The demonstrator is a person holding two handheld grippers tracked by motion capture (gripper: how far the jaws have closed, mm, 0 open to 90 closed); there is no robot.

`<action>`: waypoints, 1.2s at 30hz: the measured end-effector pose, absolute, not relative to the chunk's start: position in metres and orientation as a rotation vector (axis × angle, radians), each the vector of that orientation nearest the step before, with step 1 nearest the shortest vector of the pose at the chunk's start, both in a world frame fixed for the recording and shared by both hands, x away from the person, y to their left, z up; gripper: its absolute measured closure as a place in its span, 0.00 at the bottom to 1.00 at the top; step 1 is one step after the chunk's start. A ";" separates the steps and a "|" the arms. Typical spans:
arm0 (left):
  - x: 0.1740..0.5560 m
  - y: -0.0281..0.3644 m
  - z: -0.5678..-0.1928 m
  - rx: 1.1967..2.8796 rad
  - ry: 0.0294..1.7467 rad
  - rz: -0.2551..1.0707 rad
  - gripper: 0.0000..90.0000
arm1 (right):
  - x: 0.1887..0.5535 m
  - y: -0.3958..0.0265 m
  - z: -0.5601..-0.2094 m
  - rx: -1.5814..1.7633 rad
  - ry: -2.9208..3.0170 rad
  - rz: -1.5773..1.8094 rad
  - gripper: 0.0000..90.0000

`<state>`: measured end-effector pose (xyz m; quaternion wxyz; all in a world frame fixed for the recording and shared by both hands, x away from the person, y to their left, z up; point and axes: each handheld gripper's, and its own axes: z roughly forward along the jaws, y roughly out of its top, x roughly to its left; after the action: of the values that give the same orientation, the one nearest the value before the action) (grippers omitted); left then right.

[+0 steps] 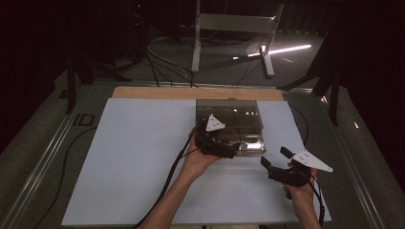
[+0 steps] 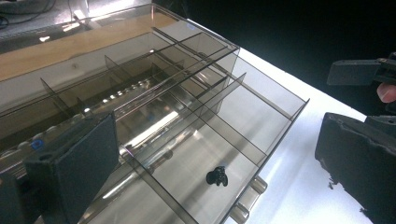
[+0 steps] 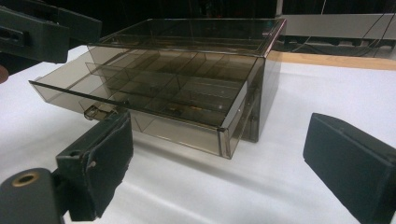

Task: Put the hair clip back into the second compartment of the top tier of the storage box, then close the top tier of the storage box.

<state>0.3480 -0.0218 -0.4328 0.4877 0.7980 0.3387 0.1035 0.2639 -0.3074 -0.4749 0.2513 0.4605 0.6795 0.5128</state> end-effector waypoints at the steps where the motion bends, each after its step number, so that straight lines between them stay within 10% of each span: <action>1: 0.348 -0.021 -0.433 1.941 0.822 0.250 0.01 | 0.264 -0.307 -0.475 1.254 1.849 1.396 0.10; 36: 0.343 0.010 -0.436 1.896 0.841 0.250 0.01 | 0.264 -0.307 -0.475 1.254 1.847 1.396 0.10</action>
<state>0.3425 0.0103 -0.4364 0.5023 0.7847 0.3481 0.1034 0.2643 -0.3074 -0.4751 0.2518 0.4609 0.6789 0.5130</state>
